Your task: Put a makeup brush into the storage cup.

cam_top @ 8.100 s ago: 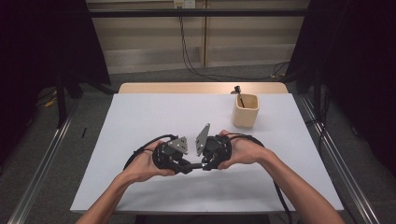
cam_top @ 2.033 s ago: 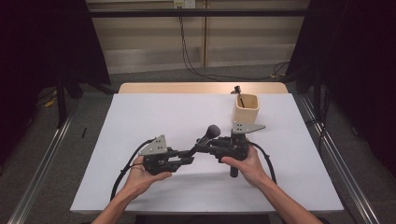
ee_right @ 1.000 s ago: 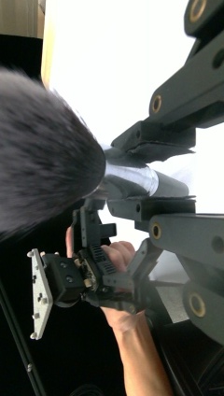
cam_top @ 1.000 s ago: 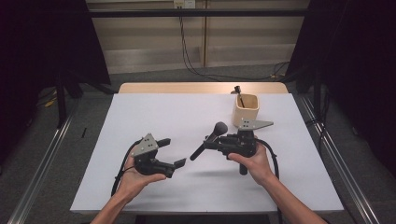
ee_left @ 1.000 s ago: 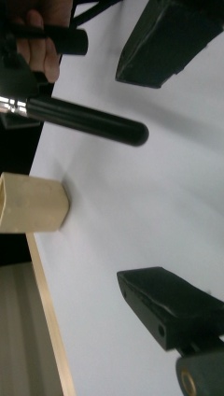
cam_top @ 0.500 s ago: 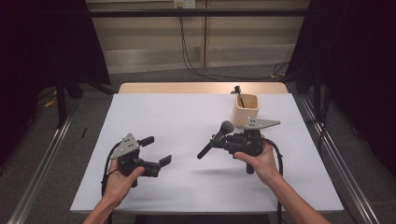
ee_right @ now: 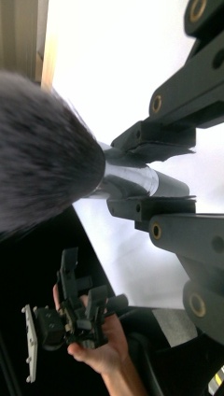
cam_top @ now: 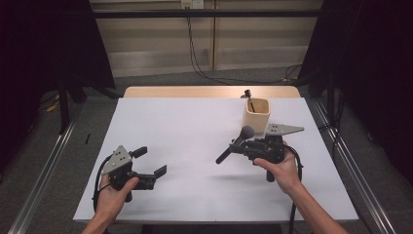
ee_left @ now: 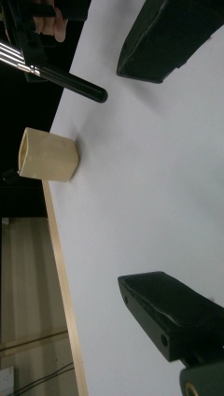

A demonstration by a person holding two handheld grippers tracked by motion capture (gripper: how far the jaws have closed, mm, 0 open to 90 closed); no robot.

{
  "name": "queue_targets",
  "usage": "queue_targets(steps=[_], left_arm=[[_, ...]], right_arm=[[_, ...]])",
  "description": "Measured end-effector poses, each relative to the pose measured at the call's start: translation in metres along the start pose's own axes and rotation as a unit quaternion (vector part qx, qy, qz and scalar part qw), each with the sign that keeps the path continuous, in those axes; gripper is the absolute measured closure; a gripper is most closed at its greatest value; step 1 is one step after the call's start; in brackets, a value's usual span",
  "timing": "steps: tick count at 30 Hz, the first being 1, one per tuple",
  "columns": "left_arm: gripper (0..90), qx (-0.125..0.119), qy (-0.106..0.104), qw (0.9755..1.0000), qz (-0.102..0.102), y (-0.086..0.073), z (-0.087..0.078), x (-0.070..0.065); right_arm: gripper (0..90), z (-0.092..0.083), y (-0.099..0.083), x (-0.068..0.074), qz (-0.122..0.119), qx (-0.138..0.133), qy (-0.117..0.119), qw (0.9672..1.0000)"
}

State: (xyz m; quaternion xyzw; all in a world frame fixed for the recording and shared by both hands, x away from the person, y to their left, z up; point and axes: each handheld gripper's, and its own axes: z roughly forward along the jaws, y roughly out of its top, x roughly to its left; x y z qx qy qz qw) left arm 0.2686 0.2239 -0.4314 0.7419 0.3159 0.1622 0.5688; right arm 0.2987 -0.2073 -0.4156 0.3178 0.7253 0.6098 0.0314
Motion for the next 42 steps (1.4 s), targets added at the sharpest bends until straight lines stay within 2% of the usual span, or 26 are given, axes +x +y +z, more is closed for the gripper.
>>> queue_targets(steps=[8, 13, 15, 19, 23, 27, 35, 38, 42], left_arm=[[2.3, 0.006, 0.013, 0.9999, -0.007, -0.014, -0.016, 0.003], [2.6, 0.000, 0.021, 0.9998, -0.002, -0.016, -0.025, 0.003], [2.5, -0.006, 0.030, 0.9995, -0.005, -0.019, -0.027, 0.004], [3.0, -0.007, 0.048, 0.9988, 0.003, -0.023, -0.025, 0.008], [3.0, -0.025, 0.055, 0.9981, -0.010, -0.021, -0.027, 0.013], [3.0, -0.017, 0.052, 0.9985, -0.006, -0.023, -0.026, 0.012], [3.0, -0.018, 0.053, 0.9984, -0.008, -0.024, -0.029, 0.011], [3.0, -0.013, 0.055, 0.9984, -0.003, -0.025, -0.031, 0.011], [2.9, -0.014, 0.057, 0.9983, -0.002, -0.025, -0.034, 0.011]], right_arm=[[72.6, -0.014, -0.001, -0.006, 0.003, -0.004, -0.020, 0.9998], [72.6, -0.021, 0.001, -0.009, 0.000, -0.004, -0.031, 0.9995], [72.6, -0.024, 0.001, -0.011, -0.001, -0.006, -0.035, 0.9994], [72.6, -0.032, 0.003, -0.015, -0.002, -0.009, -0.048, 0.9988], [72.6, -0.038, 0.004, -0.019, 0.002, -0.013, -0.057, 0.9983], [72.6, -0.043, 0.008, -0.021, -0.001, -0.013, -0.066, 0.9977], [72.6, -0.052, 0.023, -0.026, -0.013, -0.014, -0.083, 0.9963], [72.5, -0.055, 0.028, -0.029, -0.016, -0.015, -0.091, 0.9956], [72.6, -0.062, 0.035, -0.028, -0.021, -0.025, -0.095, 0.9949]])
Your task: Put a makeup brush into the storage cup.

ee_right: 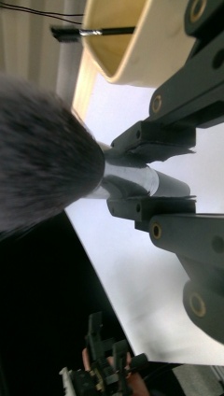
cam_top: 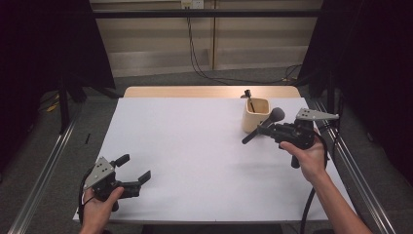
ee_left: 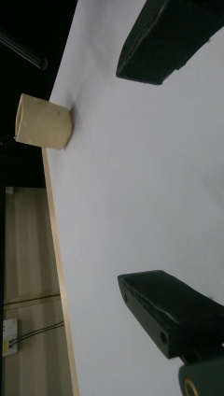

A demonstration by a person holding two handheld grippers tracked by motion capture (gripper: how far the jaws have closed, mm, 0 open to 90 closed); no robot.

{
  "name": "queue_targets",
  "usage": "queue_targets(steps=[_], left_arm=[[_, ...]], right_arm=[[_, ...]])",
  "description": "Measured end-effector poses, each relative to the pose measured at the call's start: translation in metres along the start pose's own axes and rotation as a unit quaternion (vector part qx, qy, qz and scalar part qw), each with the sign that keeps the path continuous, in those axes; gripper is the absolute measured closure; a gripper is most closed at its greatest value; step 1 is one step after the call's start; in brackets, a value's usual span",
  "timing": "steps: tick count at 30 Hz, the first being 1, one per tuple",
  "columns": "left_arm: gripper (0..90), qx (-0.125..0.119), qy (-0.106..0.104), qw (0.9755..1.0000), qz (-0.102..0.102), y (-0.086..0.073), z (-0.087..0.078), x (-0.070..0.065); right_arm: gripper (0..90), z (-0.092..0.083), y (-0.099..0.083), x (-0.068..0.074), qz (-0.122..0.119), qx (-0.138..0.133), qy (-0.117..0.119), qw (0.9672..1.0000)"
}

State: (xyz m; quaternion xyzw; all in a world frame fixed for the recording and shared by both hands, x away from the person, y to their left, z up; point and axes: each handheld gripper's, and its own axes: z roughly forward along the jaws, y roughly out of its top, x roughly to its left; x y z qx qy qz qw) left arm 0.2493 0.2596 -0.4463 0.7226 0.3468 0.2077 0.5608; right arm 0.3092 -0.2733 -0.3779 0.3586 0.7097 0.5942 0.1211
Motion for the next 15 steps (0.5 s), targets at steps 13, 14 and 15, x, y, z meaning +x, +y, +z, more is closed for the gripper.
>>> queue_targets(steps=[13, 14, 15], left_arm=[[3.3, 0.002, -0.002, 1.0000, -0.004, 0.000, -0.001, 0.000], [3.4, 0.002, -0.001, 1.0000, -0.003, 0.000, -0.001, 0.000], [3.6, 0.001, 0.000, 1.0000, -0.001, 0.000, -0.001, 0.000]], right_arm=[[72.6, -0.006, 0.029, -0.016, -0.009, -0.013, -0.033, 0.9993], [72.5, -0.005, 0.032, -0.017, -0.012, -0.011, -0.038, 0.9992], [72.6, -0.004, 0.035, -0.018, -0.013, -0.011, -0.039, 0.9991]])
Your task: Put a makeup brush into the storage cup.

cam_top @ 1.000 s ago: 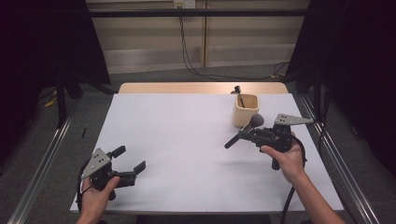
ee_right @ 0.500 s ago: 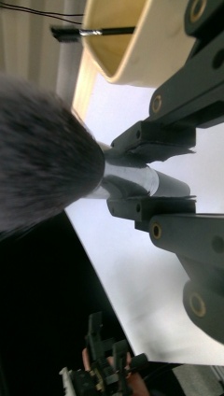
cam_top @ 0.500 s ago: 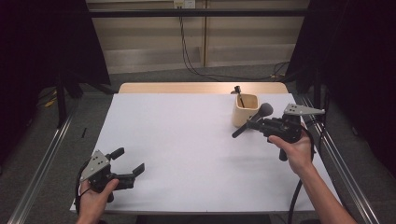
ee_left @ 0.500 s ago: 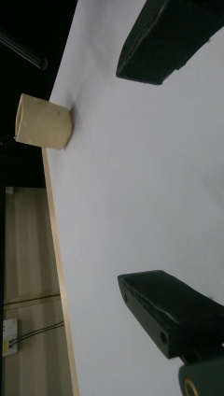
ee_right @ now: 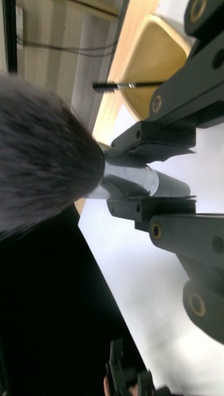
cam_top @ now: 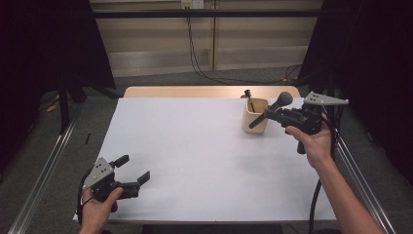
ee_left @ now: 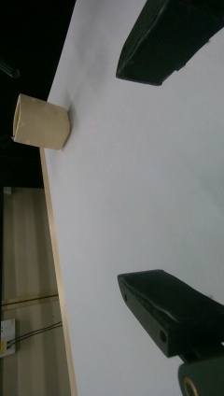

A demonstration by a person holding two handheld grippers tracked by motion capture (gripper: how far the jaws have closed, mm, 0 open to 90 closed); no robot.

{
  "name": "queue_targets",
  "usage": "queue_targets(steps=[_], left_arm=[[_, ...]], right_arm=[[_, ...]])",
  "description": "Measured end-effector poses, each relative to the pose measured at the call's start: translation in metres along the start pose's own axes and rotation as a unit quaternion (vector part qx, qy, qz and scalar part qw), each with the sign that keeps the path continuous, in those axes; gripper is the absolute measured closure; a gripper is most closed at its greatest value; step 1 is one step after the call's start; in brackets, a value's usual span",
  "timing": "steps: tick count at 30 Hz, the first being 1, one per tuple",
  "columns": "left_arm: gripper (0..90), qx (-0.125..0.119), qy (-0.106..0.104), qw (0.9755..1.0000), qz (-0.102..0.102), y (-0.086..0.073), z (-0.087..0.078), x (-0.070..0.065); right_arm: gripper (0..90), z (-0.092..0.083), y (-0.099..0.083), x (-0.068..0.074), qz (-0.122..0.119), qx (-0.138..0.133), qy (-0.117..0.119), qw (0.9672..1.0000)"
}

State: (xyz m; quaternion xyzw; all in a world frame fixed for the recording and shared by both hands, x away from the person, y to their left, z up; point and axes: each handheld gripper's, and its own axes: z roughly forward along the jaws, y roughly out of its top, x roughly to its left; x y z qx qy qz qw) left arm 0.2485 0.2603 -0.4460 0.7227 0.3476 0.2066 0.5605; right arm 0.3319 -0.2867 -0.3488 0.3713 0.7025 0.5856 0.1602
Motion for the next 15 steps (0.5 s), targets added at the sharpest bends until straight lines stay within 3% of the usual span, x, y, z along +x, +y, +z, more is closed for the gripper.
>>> queue_targets(steps=[3, 7, 9, 15], left_arm=[[4.0, 0.005, -0.001, 1.0000, 0.006, 0.000, 0.000, 0.001], [3.9, -0.001, -0.007, 1.0000, -0.004, 0.000, 0.000, 0.001], [3.9, 0.004, -0.007, 1.0000, 0.004, 0.000, 0.000, 0.001], [3.9, 0.004, -0.007, 1.0000, 0.003, 0.000, 0.001, 0.001]], right_arm=[[72.6, 0.002, 0.010, -0.002, -0.013, 0.007, -0.010, 0.9998], [72.6, 0.003, 0.021, -0.009, -0.014, 0.008, -0.023, 0.9996], [72.5, 0.002, 0.026, -0.013, -0.013, 0.005, -0.031, 0.9994], [72.5, 0.008, 0.034, -0.022, -0.012, 0.009, -0.051, 0.9986]])
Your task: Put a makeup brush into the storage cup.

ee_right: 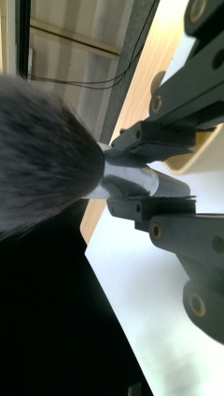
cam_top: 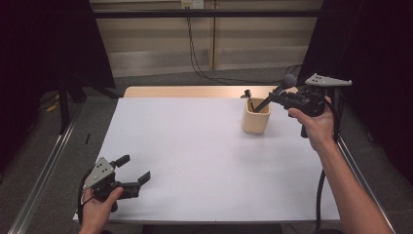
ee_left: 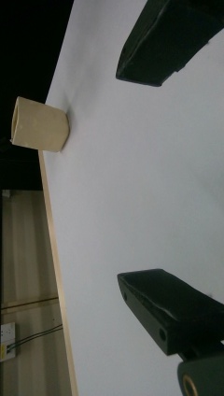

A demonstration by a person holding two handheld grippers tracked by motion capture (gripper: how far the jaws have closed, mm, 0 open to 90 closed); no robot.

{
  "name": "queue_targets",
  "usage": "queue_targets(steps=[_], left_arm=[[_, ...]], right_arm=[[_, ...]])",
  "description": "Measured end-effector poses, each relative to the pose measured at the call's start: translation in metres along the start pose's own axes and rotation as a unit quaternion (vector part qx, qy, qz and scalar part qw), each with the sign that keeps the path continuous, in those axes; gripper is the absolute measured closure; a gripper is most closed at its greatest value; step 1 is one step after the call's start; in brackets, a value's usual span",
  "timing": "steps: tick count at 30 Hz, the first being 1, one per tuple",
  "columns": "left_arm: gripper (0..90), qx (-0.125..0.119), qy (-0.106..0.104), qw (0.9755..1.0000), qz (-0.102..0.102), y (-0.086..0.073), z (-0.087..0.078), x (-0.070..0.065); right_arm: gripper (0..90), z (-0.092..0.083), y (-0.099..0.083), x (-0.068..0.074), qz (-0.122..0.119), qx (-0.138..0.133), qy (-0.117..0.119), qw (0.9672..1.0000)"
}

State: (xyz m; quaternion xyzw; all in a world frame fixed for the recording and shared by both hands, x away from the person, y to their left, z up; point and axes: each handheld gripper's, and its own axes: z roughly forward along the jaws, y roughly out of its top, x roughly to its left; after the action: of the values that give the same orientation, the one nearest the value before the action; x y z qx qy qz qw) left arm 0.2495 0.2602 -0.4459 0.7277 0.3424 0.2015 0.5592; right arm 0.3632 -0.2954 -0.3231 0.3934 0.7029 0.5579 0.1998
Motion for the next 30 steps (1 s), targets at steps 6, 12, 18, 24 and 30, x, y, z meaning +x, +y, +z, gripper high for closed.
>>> queue_targets(steps=[6, 12, 18, 24, 30], left_arm=[[3.8, -0.002, 0.001, 1.0000, 0.001, 0.001, -0.002, 0.004], [3.8, -0.001, 0.007, 1.0000, -0.002, 0.000, -0.002, 0.005], [3.6, 0.005, 0.001, 1.0000, 0.001, -0.001, -0.001, 0.003], [2.7, 0.008, -0.005, 0.9999, 0.008, 0.000, 0.002, 0.001], [2.7, 0.009, -0.003, 0.9999, 0.010, 0.000, 0.001, 0.002]], right_arm=[[72.6, 0.013, -0.001, -0.005, 0.002, 0.008, -0.013, 0.9999], [72.5, 0.024, 0.000, -0.010, -0.007, 0.024, -0.030, 0.9993], [72.6, 0.035, -0.004, -0.016, -0.011, 0.047, -0.048, 0.9977], [72.5, 0.040, -0.009, -0.024, -0.014, 0.065, -0.061, 0.9959], [72.5, 0.042, -0.015, -0.026, -0.009, 0.068, -0.060, 0.9958]])
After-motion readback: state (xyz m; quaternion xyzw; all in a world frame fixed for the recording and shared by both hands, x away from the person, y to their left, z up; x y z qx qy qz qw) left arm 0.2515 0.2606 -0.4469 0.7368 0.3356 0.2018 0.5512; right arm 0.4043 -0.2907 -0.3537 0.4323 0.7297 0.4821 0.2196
